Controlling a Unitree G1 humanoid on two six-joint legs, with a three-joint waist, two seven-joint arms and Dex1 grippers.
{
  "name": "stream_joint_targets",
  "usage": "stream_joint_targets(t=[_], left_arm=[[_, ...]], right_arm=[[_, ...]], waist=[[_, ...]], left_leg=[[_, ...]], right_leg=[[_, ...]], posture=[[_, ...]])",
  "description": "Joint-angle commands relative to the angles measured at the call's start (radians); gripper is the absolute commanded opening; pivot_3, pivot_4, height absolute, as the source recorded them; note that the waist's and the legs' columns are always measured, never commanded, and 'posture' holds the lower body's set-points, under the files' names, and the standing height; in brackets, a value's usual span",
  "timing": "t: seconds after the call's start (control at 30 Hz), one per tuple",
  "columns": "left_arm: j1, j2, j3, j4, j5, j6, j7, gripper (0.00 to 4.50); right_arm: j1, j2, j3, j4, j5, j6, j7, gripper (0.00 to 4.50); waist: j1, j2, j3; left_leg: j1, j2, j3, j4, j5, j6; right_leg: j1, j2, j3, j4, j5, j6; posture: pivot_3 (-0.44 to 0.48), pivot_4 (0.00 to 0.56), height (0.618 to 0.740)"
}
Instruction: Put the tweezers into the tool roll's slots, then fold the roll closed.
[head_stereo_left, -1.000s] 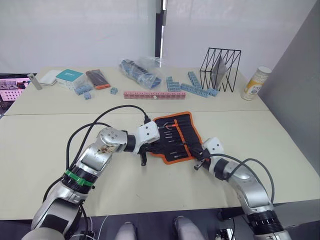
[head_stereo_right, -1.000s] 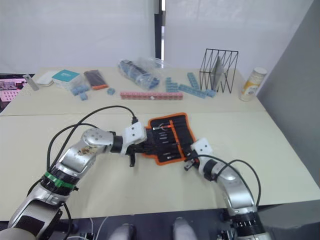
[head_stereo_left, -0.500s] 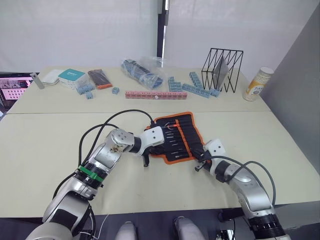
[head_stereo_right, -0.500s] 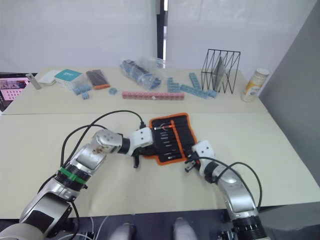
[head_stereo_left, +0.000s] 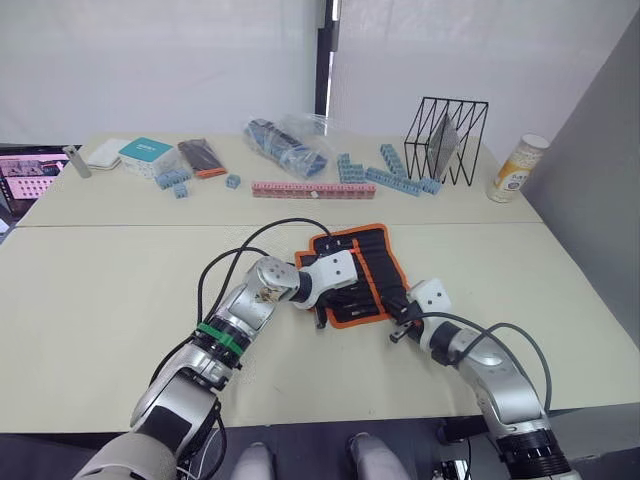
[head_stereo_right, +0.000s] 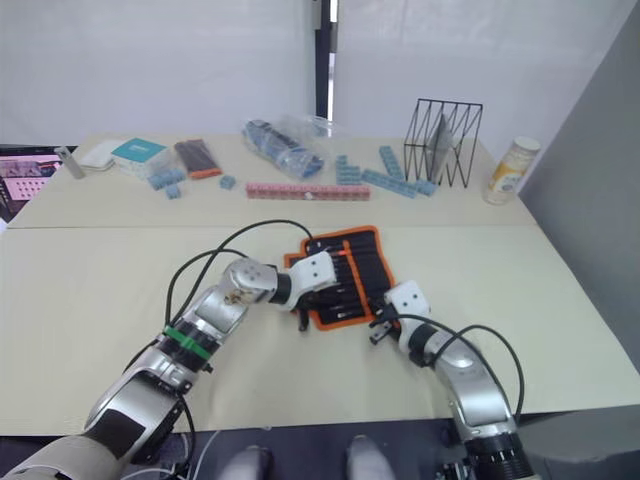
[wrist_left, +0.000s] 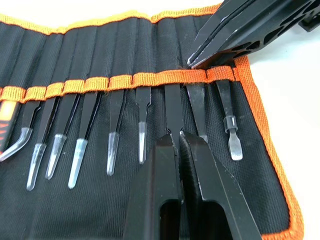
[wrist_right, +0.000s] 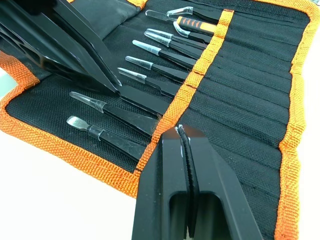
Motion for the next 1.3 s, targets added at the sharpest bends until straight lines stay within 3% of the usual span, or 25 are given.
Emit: stream_joint_targets(t=[0.03,0.53,0.7,0.97,1.07,1.27,1.3], left_arm=[[-0.056,-0.039,-0.020,0.045,0.030,-0.082,0.012,0.06],[-0.096,-0.129,0.001,0.127,0.045,-0.103,-0.020,0.06],[-0.054,-0.048,0.061,0.010,0.002,-0.022,-0.067,1.67],[0.051,0.149,0.240,-0.378,-0.151,0.239,-0.097,4.35],[0.084,0.201,0.308,-0.430,-0.203,0.254,-0.092,4.48],[0.286,0.332,0.491,-0.512,-0.354,0.188,-0.159,4.48],[0.347,0.352,0.528,-0.529,-0.377,0.178,-0.166,4.50]], right_arm=[[0.032,0.006,0.047,0.033,-0.018,0.041,0.007,0.00],[0.031,0.002,0.042,0.019,-0.014,0.051,0.015,0.00],[0.028,-0.003,0.030,0.017,-0.004,0.052,0.020,0.00],[0.017,-0.022,0.015,0.010,0.019,0.058,0.052,0.00],[0.003,-0.033,-0.005,-0.001,0.042,0.066,0.069,0.00],[-0.076,-0.067,-0.038,-0.074,0.125,0.117,0.135,0.00],[-0.095,-0.073,-0.041,-0.085,0.133,0.126,0.142,0.26]], waist=[[0.000,0.000,0.000],[0.002,0.000,0.000],[-0.002,0.000,0.000],[-0.002,0.002,0.000],[0.001,0.002,0.000],[-0.005,0.003,0.001],[-0.007,0.004,0.001]], left_leg=[[0.000,0.000,0.000,0.000,0.000,0.000],[0.000,0.000,0.000,0.000,0.000,0.000],[0.000,0.000,0.000,-0.001,0.000,0.000],[-0.001,0.000,-0.001,-0.003,0.000,0.000],[0.000,0.000,-0.001,-0.002,0.000,0.000],[-0.002,0.001,0.000,-0.003,0.000,0.000],[-0.005,0.001,0.000,-0.002,0.000,0.000]], right_leg=[[0.000,0.000,0.000,0.000,0.000,0.000],[0.000,0.000,0.000,0.000,0.001,0.002],[0.000,0.000,0.000,0.000,0.001,0.002],[-0.001,0.000,0.000,0.002,0.001,0.002],[-0.001,0.000,0.000,0.001,0.001,0.002],[-0.005,0.000,0.000,0.003,0.000,0.002],[-0.009,0.000,0.000,0.004,0.000,0.002]], posture=[[0.000,0.150,0.737],[0.000,0.150,0.737],[0.000,0.150,0.737],[0.000,0.150,0.737],[0.000,0.150,0.737],[0.000,0.150,0.737],[0.000,0.150,0.737]])
